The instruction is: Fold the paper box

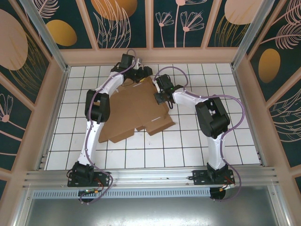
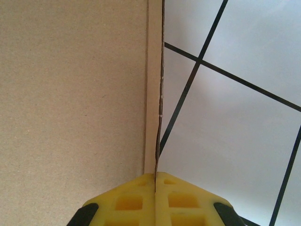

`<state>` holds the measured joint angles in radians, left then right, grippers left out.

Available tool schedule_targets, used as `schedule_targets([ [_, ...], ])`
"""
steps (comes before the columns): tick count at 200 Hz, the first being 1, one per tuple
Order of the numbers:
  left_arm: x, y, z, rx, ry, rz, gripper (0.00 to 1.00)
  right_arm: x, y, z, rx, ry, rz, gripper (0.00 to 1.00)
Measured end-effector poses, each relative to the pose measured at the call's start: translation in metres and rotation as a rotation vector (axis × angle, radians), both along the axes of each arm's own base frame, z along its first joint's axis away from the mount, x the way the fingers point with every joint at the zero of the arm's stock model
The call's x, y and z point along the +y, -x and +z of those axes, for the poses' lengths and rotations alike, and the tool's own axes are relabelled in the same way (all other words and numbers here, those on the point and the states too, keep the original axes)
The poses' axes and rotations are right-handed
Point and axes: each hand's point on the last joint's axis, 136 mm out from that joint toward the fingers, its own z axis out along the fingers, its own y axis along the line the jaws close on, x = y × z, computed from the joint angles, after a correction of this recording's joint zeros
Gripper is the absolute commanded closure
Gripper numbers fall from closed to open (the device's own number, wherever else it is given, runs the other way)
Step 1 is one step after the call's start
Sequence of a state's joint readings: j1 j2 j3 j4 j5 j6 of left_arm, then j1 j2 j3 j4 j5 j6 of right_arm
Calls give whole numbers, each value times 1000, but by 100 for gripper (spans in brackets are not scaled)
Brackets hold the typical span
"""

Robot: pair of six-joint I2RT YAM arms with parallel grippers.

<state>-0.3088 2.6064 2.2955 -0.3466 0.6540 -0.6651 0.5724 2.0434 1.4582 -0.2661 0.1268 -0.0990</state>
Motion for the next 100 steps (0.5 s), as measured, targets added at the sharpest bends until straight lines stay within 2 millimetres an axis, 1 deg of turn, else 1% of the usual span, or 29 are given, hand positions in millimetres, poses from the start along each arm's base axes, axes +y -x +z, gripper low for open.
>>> schedule_targets([
  [19, 0, 1, -5, 42, 17, 28, 33, 0, 1, 0, 0, 8, -1, 100],
  [53, -1, -2, -3, 70, 53, 60, 35, 2, 2, 0, -3, 13, 2, 100],
  [84, -3, 0, -9, 108, 83, 75, 35, 2, 4, -1, 1, 18, 3, 100],
  [100, -4, 0, -8, 117, 97, 81, 35, 1, 4, -1, -1, 25, 0, 100],
])
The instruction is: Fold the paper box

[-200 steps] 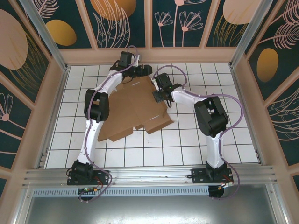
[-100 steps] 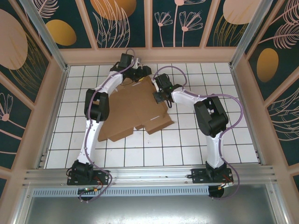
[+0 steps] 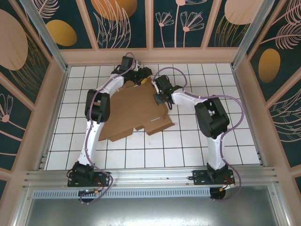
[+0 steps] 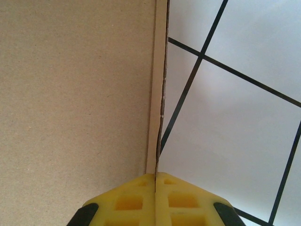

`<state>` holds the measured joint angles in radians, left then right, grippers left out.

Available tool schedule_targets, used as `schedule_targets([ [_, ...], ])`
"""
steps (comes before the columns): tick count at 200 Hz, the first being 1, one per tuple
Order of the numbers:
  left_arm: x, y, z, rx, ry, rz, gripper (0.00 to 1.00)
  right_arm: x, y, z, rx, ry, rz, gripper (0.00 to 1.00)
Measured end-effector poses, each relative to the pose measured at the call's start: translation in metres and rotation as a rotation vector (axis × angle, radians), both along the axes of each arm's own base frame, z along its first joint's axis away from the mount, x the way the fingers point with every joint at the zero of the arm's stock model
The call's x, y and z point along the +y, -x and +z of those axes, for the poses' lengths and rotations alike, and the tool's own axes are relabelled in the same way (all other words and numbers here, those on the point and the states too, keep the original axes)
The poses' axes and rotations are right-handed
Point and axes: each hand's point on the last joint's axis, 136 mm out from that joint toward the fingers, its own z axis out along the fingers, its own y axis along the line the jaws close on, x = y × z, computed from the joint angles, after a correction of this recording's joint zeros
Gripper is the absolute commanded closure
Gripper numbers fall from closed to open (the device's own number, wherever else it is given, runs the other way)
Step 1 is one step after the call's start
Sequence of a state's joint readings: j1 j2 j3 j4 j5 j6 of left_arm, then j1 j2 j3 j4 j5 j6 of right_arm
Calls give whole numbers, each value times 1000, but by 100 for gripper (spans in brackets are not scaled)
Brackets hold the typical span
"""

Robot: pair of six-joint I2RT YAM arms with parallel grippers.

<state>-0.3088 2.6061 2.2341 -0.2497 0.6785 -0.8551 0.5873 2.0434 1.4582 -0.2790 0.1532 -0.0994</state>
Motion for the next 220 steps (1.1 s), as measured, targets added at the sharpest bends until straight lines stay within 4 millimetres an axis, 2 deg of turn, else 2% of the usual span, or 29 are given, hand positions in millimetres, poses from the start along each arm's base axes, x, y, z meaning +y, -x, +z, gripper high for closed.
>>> schedule_targets([
  [41, -2, 0, -2, 28, 34, 16, 35, 0, 0, 0, -3, 6, -3, 100],
  [63, -2, 2, -5, 46, 49, 32, 28, -2, 0, 0, -3, 14, -8, 100],
  [84, 1, 2, -5, 46, 11, 58, 27, -4, -1, 0, -11, 24, -17, 100],
  [103, 3, 3, -2, 34, -29, 72, 30, -5, -3, 1, -19, 24, -21, 100],
  [134, 5, 4, -2, 29, -55, 76, 43, -4, -4, 2, -24, 21, -21, 100],
  [147, 6, 5, -3, 33, -58, 74, 42, -4, -4, 2, -24, 21, -21, 100],
  [167, 5, 6, -2, 34, -54, 68, 35, -4, -4, 2, -24, 21, -21, 100],
  [187, 4, 7, -3, 41, -49, 67, 32, -3, -3, 0, -20, 23, -18, 100],
  [220, 0, 10, -7, 72, -22, 78, 42, -2, -3, -2, -14, 33, -17, 100],
])
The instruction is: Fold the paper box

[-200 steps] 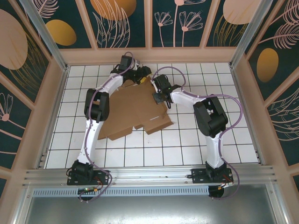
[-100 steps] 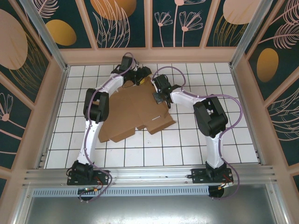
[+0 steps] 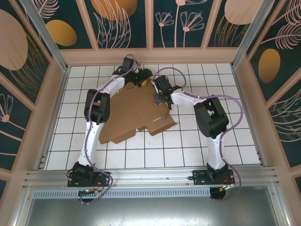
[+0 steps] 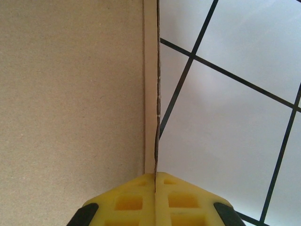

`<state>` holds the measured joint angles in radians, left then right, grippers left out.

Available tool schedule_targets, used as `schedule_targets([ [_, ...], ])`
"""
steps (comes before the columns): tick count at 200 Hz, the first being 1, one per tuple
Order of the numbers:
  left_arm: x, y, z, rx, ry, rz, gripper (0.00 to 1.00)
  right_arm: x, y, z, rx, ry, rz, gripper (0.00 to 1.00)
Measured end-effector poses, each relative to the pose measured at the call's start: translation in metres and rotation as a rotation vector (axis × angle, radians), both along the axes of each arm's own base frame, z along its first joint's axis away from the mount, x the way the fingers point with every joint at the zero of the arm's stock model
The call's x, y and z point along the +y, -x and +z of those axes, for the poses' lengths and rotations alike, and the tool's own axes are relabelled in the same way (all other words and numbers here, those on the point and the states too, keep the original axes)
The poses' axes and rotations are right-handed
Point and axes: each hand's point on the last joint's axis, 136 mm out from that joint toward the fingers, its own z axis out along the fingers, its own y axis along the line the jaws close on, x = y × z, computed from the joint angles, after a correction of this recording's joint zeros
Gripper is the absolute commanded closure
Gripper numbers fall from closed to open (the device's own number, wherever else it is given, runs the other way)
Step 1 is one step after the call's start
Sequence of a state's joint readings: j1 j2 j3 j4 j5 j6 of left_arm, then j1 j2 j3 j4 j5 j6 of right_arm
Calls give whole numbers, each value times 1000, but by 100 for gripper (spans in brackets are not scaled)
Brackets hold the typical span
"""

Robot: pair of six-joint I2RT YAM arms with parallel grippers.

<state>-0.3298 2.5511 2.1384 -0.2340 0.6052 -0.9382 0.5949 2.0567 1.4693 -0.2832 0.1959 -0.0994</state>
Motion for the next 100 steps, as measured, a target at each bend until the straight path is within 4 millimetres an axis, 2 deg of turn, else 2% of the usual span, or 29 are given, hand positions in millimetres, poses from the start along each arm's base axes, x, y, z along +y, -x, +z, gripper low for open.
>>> schedule_targets([
  [26, -3, 2, -1, 30, 38, 10, 50, 0, 0, -2, -1, 16, -5, 100],
  [100, -10, 5, -4, 76, 99, 30, 80, -1, -3, 0, -19, 35, -17, 100],
])
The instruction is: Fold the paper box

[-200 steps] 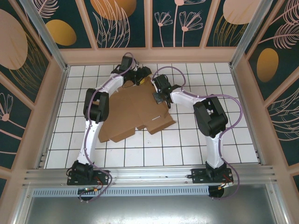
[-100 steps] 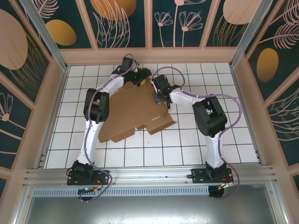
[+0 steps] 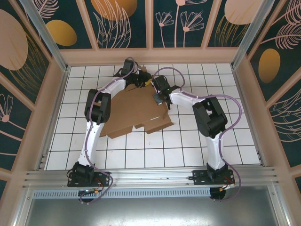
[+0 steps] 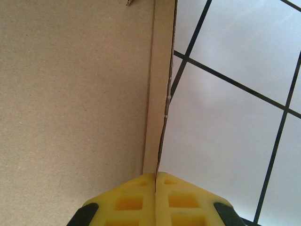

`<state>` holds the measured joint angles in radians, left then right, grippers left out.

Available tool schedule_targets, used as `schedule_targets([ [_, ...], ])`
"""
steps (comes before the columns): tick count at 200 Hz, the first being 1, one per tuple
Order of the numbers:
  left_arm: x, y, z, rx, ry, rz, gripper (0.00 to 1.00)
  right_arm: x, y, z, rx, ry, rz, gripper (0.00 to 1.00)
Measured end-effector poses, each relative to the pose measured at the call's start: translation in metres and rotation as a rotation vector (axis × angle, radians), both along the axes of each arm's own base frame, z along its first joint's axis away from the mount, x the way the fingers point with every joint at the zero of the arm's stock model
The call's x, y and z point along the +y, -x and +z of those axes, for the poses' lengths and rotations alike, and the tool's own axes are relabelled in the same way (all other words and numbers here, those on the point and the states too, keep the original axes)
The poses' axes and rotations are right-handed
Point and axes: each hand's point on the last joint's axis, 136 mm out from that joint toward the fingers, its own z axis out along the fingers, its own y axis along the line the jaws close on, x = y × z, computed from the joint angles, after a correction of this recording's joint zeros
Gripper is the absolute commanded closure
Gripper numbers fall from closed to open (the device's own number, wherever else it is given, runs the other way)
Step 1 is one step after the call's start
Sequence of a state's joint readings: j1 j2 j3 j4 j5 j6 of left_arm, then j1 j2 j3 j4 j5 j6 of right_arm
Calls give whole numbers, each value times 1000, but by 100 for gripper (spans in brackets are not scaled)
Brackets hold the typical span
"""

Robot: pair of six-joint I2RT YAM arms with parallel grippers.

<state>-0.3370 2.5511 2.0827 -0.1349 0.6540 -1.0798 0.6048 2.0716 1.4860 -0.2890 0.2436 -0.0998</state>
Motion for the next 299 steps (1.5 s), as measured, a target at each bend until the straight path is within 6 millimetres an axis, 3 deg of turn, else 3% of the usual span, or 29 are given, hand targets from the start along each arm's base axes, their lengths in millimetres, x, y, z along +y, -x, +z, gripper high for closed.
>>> schedule_targets([
  [26, -3, 2, 1, 6, 13, -10, 82, -1, 0, 0, -1, 3, -2, 100],
  [50, -6, 4, 2, 11, 38, -17, 73, -1, -1, 0, -2, 5, -4, 100],
  [94, -15, 10, 2, 36, 126, -30, 69, -1, 0, -3, 3, 8, -4, 100],
  [120, -18, 11, 5, 31, 148, -39, 60, -1, 0, -3, 2, 8, -4, 100],
  [162, -12, 14, 21, -47, 81, -50, 34, -8, -2, -6, -12, -9, -15, 100],
  [202, 13, 27, 58, -188, -40, -26, 14, -32, 5, -4, -7, -6, -47, 100],
  [242, 54, 25, 97, -399, -231, 10, 4, -42, 14, 0, -11, -1, -38, 100],
  [263, 76, 19, 96, -490, -367, -13, 1, -46, 11, 6, -25, -6, -39, 100],
  [299, 105, 19, 69, -583, -624, -145, 6, -52, 7, 8, -30, -9, -49, 100],
])
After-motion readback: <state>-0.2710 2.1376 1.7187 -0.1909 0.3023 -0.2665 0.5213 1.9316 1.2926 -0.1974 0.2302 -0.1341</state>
